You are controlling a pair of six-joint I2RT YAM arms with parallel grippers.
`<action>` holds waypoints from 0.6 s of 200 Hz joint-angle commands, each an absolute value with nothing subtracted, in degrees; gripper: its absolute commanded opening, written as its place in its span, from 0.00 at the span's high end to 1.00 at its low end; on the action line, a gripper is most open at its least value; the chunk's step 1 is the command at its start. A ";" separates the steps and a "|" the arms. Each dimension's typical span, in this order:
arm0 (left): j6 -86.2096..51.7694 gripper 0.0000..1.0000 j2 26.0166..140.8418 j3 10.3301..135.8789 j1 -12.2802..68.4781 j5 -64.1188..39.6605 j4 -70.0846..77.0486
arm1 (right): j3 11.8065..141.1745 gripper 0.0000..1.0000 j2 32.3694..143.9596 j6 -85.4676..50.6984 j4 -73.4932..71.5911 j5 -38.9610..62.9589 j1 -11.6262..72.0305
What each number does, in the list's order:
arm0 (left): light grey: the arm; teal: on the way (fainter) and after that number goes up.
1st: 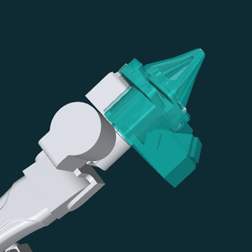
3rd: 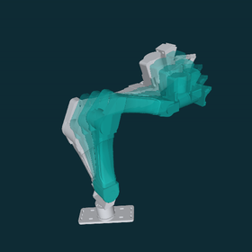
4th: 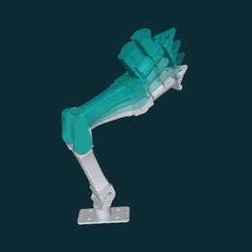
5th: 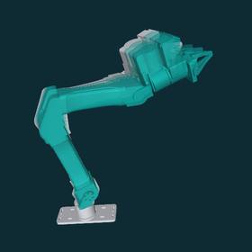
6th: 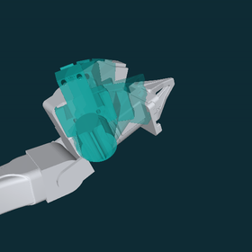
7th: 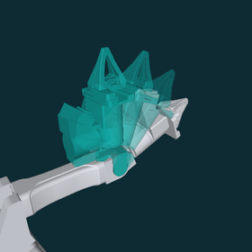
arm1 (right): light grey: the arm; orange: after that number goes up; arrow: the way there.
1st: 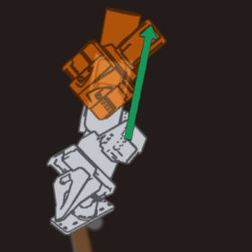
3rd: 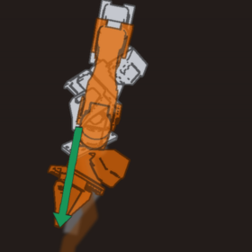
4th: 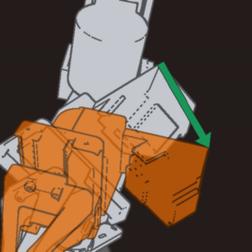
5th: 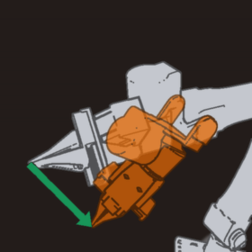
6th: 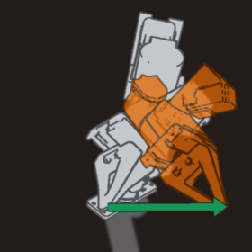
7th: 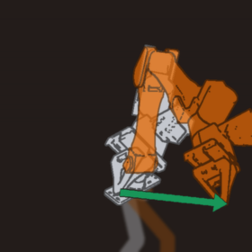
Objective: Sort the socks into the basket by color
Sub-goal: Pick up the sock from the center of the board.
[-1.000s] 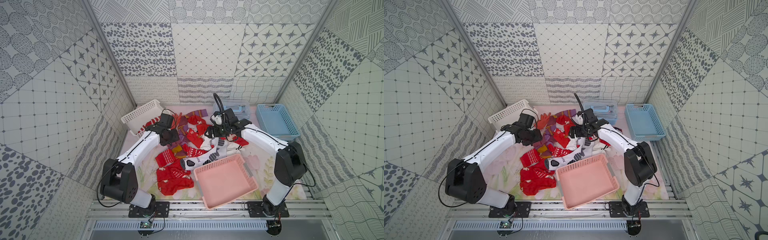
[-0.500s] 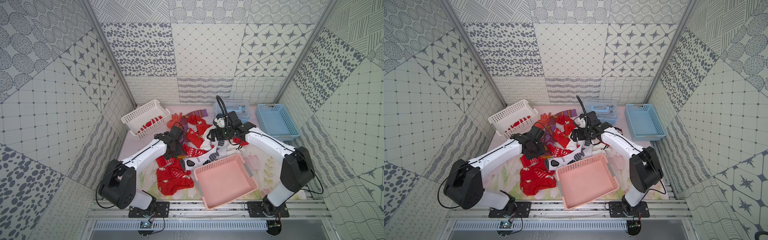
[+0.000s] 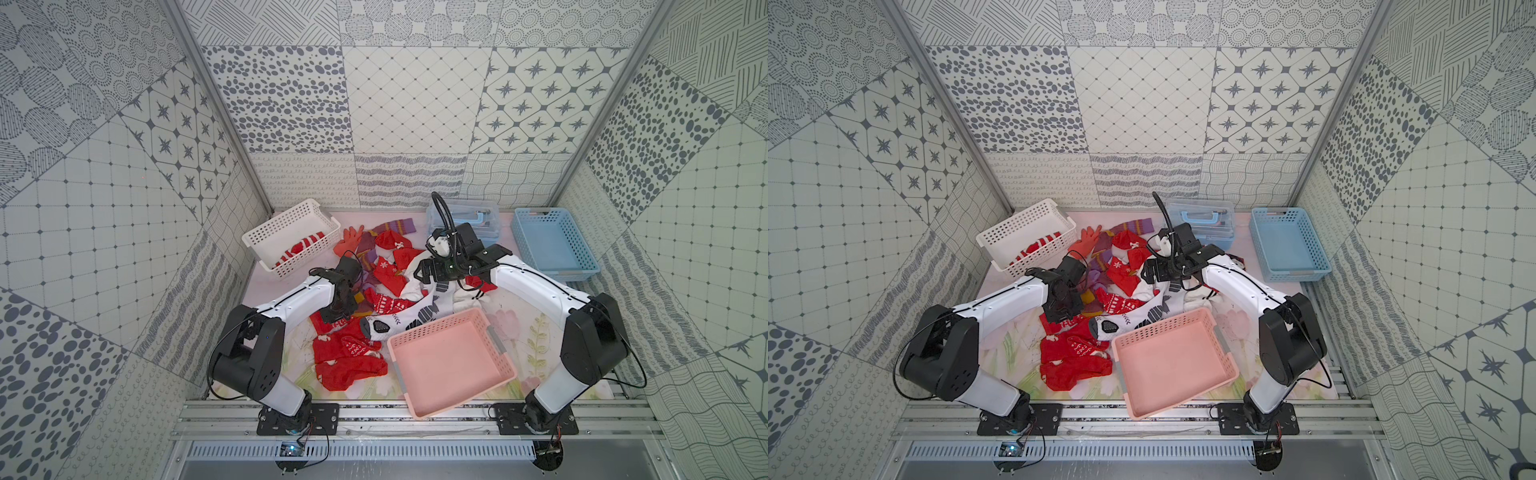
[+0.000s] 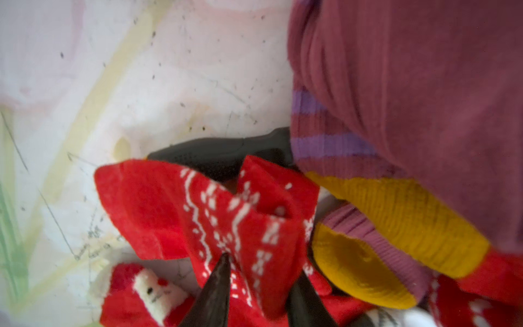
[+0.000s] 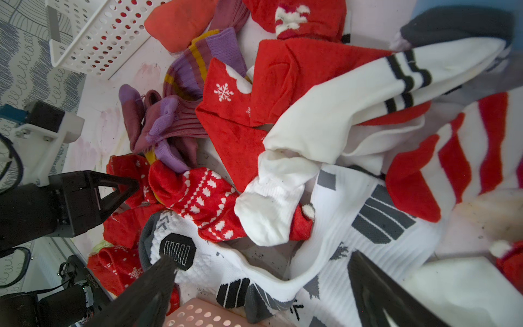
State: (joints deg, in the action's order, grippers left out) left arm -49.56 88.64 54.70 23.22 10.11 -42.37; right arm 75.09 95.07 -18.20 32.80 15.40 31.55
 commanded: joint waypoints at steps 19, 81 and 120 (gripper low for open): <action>-49.02 0.99 88.65 55.15 22.58 11.78 -42.76 | 74.97 0.02 94.45 -16.44 32.08 15.56 31.90; -47.27 1.00 83.60 58.02 23.64 12.60 -46.47 | 75.47 0.02 95.17 -16.17 31.99 16.26 31.89; -43.86 1.00 79.74 62.34 23.64 11.78 -49.30 | 75.68 0.02 95.41 -16.19 31.90 16.78 31.90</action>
